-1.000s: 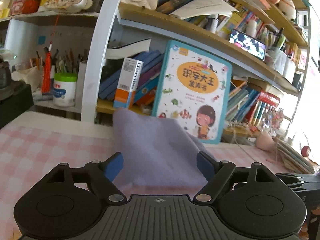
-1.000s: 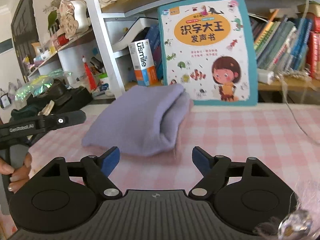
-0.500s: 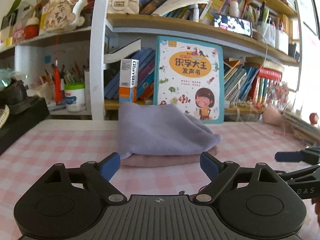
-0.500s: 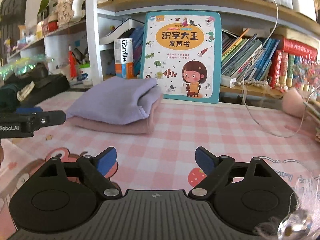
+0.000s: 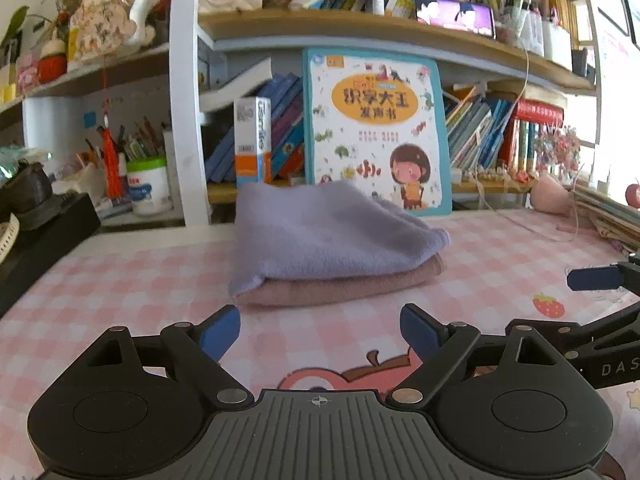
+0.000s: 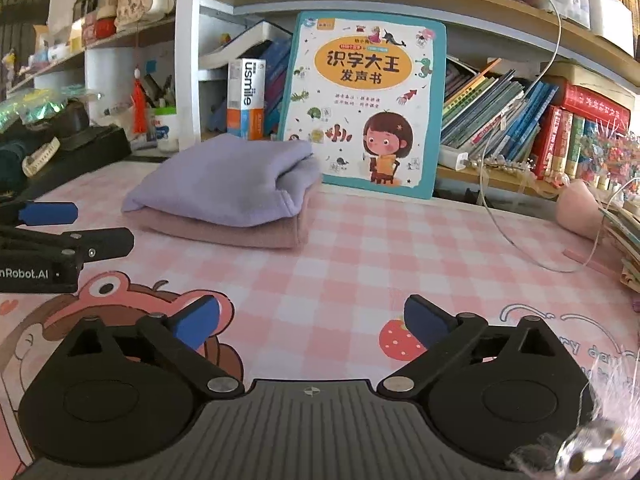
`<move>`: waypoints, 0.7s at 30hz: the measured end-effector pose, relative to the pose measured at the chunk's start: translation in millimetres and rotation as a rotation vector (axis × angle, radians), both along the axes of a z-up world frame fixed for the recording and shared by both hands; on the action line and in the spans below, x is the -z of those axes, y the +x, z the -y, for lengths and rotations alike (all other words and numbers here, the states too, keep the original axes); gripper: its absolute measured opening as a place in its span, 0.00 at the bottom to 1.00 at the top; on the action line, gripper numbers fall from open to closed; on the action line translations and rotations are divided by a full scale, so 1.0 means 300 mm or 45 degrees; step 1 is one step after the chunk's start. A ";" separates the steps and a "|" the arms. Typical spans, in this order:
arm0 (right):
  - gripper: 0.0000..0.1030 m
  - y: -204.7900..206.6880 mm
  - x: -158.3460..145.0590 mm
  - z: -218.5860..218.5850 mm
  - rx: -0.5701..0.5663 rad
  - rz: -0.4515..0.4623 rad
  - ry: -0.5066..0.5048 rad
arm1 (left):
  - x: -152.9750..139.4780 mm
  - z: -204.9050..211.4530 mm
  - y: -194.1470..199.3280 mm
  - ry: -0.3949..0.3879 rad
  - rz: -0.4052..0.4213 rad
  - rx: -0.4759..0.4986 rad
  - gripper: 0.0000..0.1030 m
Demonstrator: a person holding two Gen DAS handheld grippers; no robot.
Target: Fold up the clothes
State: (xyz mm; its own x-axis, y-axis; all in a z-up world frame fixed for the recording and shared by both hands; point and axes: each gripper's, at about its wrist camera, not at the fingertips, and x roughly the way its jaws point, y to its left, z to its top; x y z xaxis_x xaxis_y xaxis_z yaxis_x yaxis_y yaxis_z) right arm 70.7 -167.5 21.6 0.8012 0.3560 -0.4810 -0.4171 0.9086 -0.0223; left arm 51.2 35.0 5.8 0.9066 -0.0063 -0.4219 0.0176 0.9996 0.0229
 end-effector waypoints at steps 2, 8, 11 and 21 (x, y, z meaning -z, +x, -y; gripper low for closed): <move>0.97 0.006 0.001 -0.005 -0.004 -0.010 -0.011 | 0.002 -0.002 0.001 -0.002 -0.005 -0.008 0.87; 0.97 0.002 -0.005 0.000 0.017 0.016 -0.003 | 0.002 0.002 -0.006 0.013 0.010 -0.022 0.87; 0.97 0.002 -0.006 0.001 0.019 0.018 0.000 | 0.000 0.009 -0.011 0.033 0.026 -0.022 0.88; 0.97 0.007 -0.005 0.002 0.018 0.011 0.003 | 0.000 0.005 -0.008 0.032 0.016 -0.033 0.92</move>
State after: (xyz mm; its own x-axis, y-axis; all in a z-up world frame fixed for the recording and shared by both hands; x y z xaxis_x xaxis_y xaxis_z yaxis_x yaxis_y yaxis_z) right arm 72.8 -168.0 23.1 0.8104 0.3456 -0.4730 -0.4040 0.9145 -0.0240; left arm 48.9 33.5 5.6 0.9117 0.0274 -0.4099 -0.0085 0.9988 0.0480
